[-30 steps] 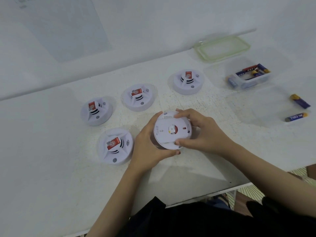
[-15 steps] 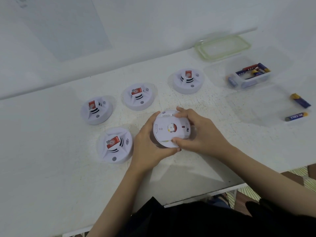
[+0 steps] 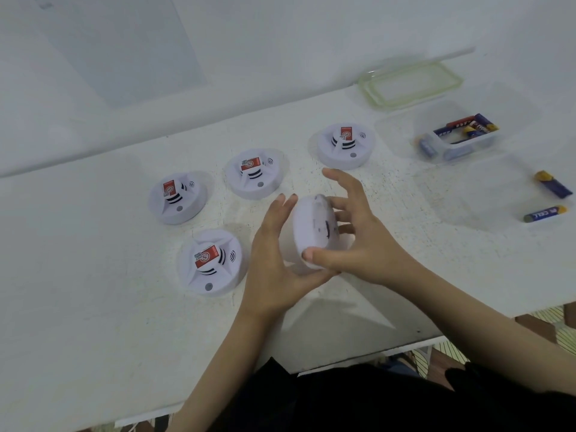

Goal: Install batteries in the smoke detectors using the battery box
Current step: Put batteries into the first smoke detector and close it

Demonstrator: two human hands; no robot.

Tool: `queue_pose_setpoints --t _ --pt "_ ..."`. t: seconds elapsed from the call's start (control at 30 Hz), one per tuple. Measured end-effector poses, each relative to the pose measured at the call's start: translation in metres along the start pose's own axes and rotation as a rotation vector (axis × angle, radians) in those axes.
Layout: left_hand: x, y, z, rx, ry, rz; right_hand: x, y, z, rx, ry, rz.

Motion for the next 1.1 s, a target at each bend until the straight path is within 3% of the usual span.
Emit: queue_pose_setpoints --t 0.17,0.33,0.43,0.53,0.7,1.1 --pt "-0.002 0.002 -0.010 0.029 -0.155 -0.128 0.000 -0.003 0.014 -0.681 0.165 -0.179" --pt "-0.006 0.002 -0.010 0.101 -0.116 -0.111 0.002 -0.005 0.024 -1.035 0.220 -0.258" --pt "-0.006 0.002 -0.016 0.079 -0.114 -0.081 0.001 -0.011 0.029 -0.943 0.255 -0.225" --pt "-0.005 0.003 -0.022 0.053 -0.156 -0.038 0.000 -0.018 0.029 -0.681 0.273 -0.162" --pt "-0.005 0.002 -0.019 -0.003 -0.190 0.016 0.004 -0.020 0.027 -0.355 0.148 -0.163" --pt "-0.005 0.002 -0.012 -0.038 -0.184 -0.004 0.001 -0.017 0.030 -0.235 0.093 -0.120"
Point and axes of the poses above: each hand's wrist, its own x-axis away from the middle knuckle, its own y-axis out of the palm, z = x × y, the point moved 4 cm from there along -x, towards the middle knuckle, and after that the axes turned 2 degrees about y, right-handed, at the moved point
